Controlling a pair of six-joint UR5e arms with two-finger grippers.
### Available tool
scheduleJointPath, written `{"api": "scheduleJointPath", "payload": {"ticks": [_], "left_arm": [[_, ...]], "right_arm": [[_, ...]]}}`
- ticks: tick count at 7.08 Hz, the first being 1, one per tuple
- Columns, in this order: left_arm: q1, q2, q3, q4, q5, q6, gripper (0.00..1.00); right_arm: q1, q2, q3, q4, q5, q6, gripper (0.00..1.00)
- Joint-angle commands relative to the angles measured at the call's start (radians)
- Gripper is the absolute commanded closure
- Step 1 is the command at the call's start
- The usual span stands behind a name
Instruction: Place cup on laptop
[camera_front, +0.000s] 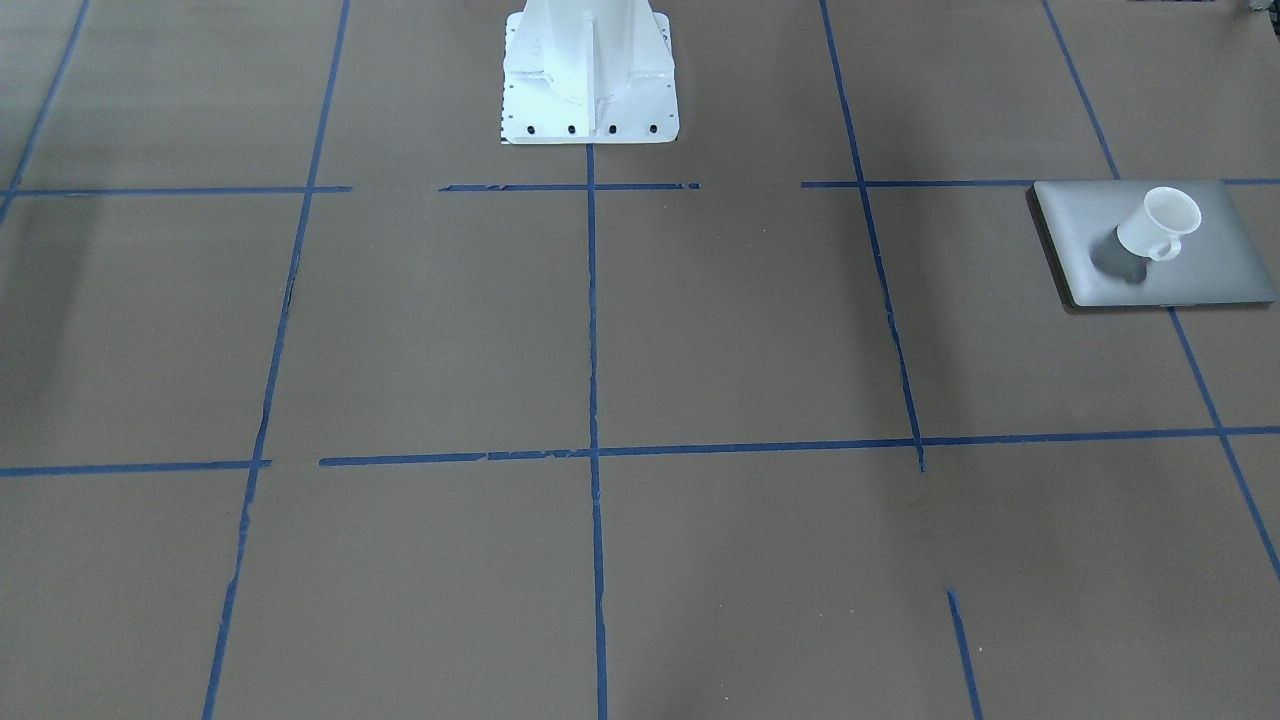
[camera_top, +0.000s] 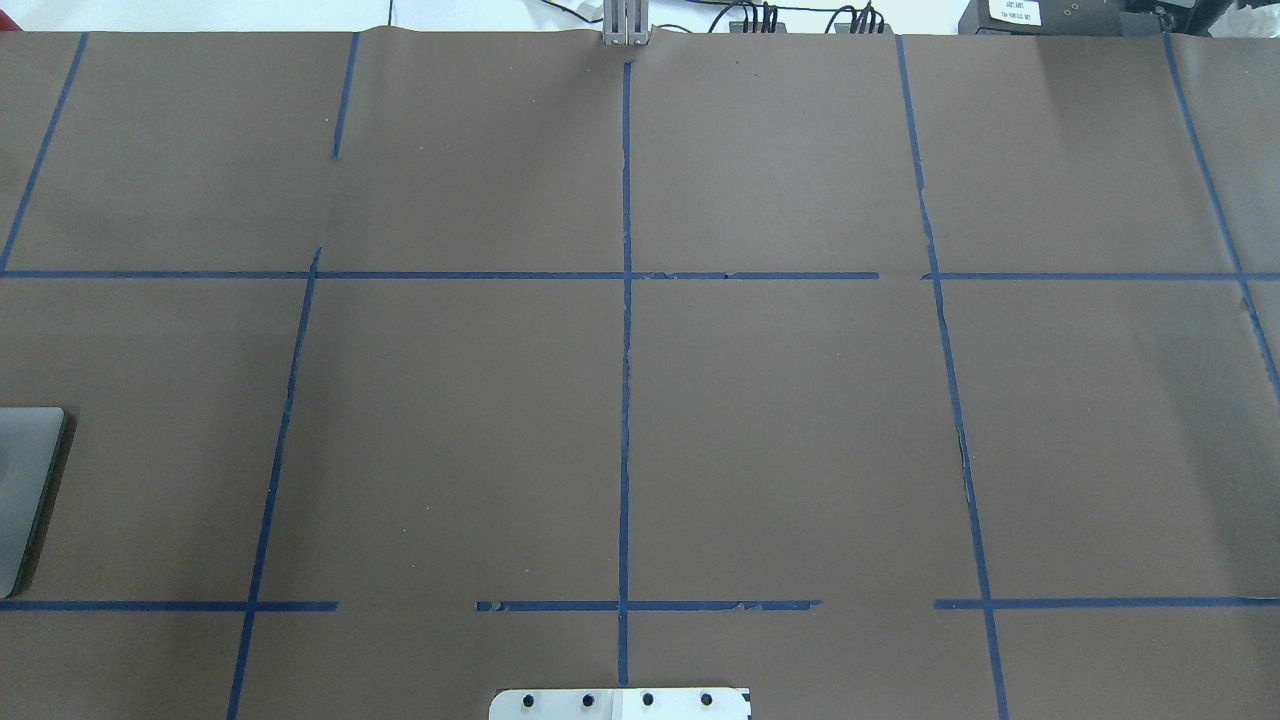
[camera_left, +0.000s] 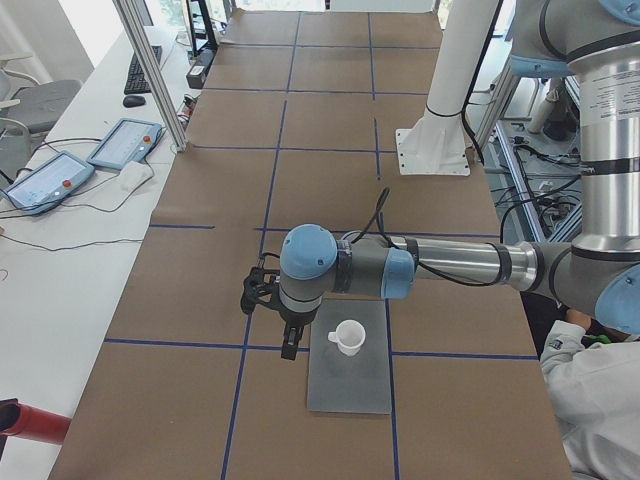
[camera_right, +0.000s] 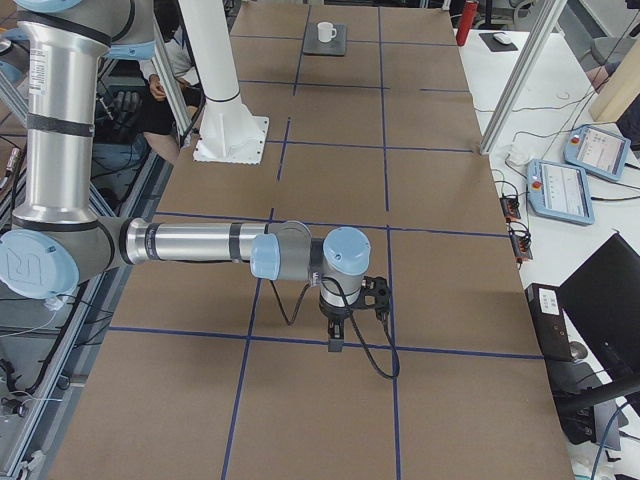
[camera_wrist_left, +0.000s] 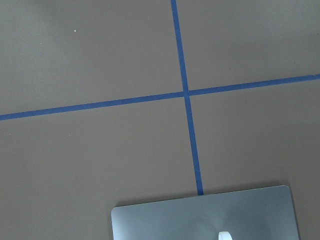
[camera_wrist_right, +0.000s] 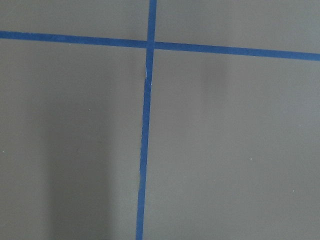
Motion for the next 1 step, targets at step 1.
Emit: {"api": "scheduleJointPath", "payload": {"ticks": [1], "left_arm": [[0.0, 0.004, 0.004, 0.0, 0.0, 0.001, 0.0]], "right_arm": [[0.0, 0.0, 0.0, -0.002, 0.0, 0.0, 0.0]]}}
